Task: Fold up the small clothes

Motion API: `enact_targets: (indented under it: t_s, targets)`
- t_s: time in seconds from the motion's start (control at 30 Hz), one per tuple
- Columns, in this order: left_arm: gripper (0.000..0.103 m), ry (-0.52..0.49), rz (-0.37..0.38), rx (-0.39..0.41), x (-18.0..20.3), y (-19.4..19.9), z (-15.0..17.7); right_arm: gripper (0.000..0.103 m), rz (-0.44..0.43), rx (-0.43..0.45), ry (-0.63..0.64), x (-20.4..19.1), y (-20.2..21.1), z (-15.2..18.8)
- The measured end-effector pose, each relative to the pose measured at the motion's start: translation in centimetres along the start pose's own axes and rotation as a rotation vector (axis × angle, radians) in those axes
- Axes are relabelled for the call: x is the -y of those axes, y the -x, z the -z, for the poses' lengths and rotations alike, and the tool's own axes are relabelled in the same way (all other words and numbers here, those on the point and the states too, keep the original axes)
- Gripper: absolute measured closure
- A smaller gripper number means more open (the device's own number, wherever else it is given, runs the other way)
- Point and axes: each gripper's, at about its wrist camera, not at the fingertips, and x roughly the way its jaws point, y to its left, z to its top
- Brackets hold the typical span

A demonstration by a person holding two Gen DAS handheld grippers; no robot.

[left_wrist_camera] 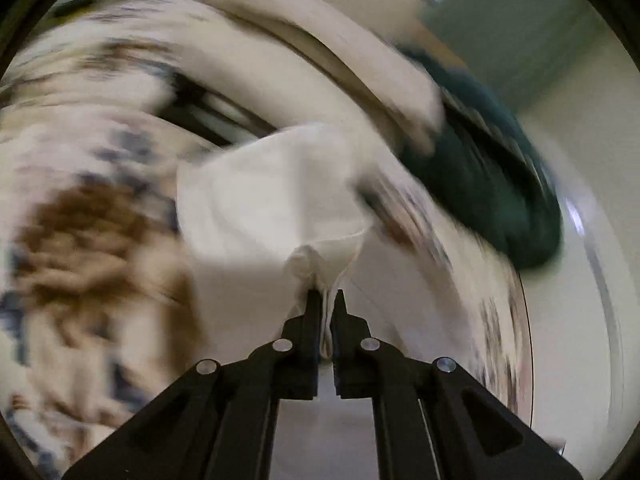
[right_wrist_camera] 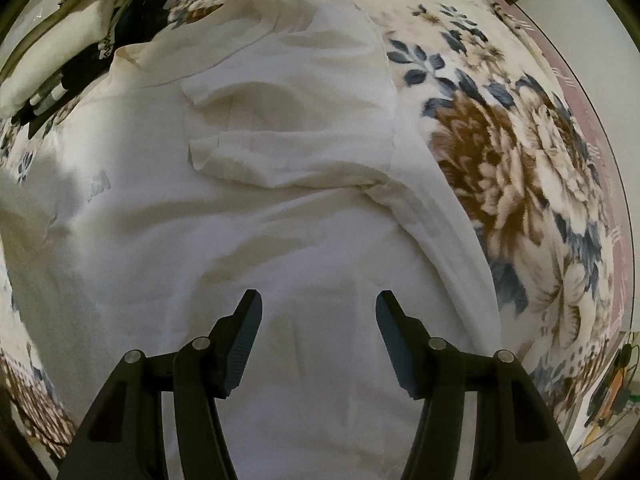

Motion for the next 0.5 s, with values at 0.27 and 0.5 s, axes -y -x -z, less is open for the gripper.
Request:
enact_targets:
  t_s: [0.27, 0.5]
  targets:
    - [0.036, -0.031, 0.038, -0.292, -0.2, -1.8, 2.2, 0.042, -0.005, -0.009, -0.044, 1.4, 0.5, 1.3]
    - [0.033, -0.064, -0.159, -0.221, -3.2, -1.7, -2.2, 0.042, -0.092, -0.011, -0.101, 2.0, 0.8, 0.6]
